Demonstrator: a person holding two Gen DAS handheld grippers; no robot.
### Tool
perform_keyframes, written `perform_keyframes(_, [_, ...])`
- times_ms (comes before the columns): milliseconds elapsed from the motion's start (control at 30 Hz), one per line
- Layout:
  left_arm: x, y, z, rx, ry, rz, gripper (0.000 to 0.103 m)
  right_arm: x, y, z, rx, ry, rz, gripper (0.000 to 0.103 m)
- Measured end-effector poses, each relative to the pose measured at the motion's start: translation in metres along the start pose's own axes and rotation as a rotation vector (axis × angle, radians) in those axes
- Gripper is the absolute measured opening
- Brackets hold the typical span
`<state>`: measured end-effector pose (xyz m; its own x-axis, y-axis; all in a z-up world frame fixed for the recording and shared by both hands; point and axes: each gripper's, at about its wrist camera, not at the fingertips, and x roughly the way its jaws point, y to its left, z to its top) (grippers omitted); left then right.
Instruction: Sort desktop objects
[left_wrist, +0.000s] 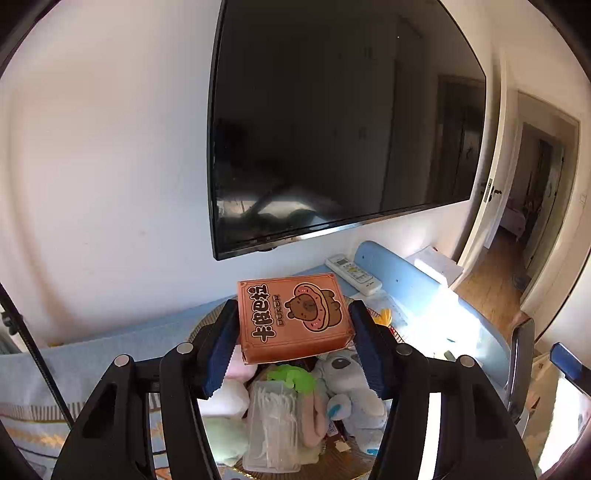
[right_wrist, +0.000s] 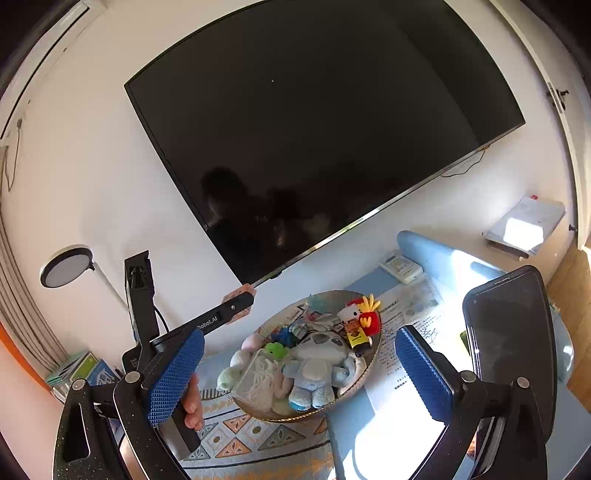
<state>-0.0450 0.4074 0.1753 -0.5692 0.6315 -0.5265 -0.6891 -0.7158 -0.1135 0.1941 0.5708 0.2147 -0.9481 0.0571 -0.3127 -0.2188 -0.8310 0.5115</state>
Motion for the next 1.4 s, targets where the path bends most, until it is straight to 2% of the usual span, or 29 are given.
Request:
perform_keyframes(67, [0.018,0.0,0.0,-0.018,0.001,-0.021,0.059,0.005,0.001,-0.002,0.002,0.035,0.018,0.103])
perform_keyframes(100, [0.025,0.0,0.0,-0.017,-0.013,-0.003,0.067,0.007,0.001,-0.003,-0.001,0.046,0.028,0.103])
perform_keyframes(167, [0.035,0.005,-0.005,-0.008,-0.034,0.094,0.076,0.007,0.004,-0.007,-0.018,0.051,0.023,0.103])
perform_keyframes(233, [0.036,0.011,-0.014,0.004,-0.017,0.145,0.076,0.008,0.008,-0.011,-0.027,0.064,0.024,0.103])
perform_keyframes(300, [0.027,0.014,-0.025,0.001,0.023,0.136,0.076,0.009,0.013,-0.015,-0.008,0.086,0.041,0.103])
perform_keyframes(367, [0.008,0.015,-0.036,0.012,0.036,0.125,0.076,0.008,0.021,-0.019,0.019,0.109,0.068,0.103])
perform_keyframes(600, [-0.09,0.019,-0.086,0.089,0.037,0.29,0.076,-0.021,0.092,-0.034,-0.027,0.184,0.161,0.103])
perform_keyframes(767, [-0.161,0.037,-0.135,0.033,0.064,0.351,0.076,-0.074,0.144,-0.042,-0.058,0.199,0.271,0.103])
perform_keyframes(933, [-0.211,0.052,-0.167,-0.009,0.078,0.437,0.076,-0.121,0.18,-0.048,-0.077,0.211,0.354,0.103])
perform_keyframes(1033, [-0.233,0.06,-0.181,-0.038,0.067,0.463,0.076,-0.133,0.19,-0.048,0.003,0.27,0.451,0.103])
perform_keyframes(1100, [-0.237,0.066,-0.19,-0.053,0.081,0.472,0.078,-0.133,0.192,-0.05,0.098,0.336,0.556,0.103])
perform_keyframes(1167, [-0.238,0.073,-0.2,-0.075,0.102,0.461,0.078,-0.128,0.195,-0.054,0.168,0.4,0.652,0.103])
perform_keyframes(1200, [-0.238,0.077,-0.205,-0.092,0.114,0.451,0.078,-0.124,0.196,-0.057,0.187,0.426,0.663,0.103])
perform_keyframes(1267, [-0.234,0.088,-0.216,-0.127,0.144,0.427,0.078,-0.116,0.199,-0.063,0.133,0.402,0.574,0.103])
perform_keyframes(1333, [-0.23,0.1,-0.228,-0.171,0.173,0.411,0.078,-0.102,0.201,-0.075,-0.003,0.325,0.402,0.103])
perform_keyframes(1400, [-0.224,0.116,-0.241,-0.22,0.201,0.412,0.078,-0.074,0.197,-0.098,-0.161,0.289,0.261,0.103])
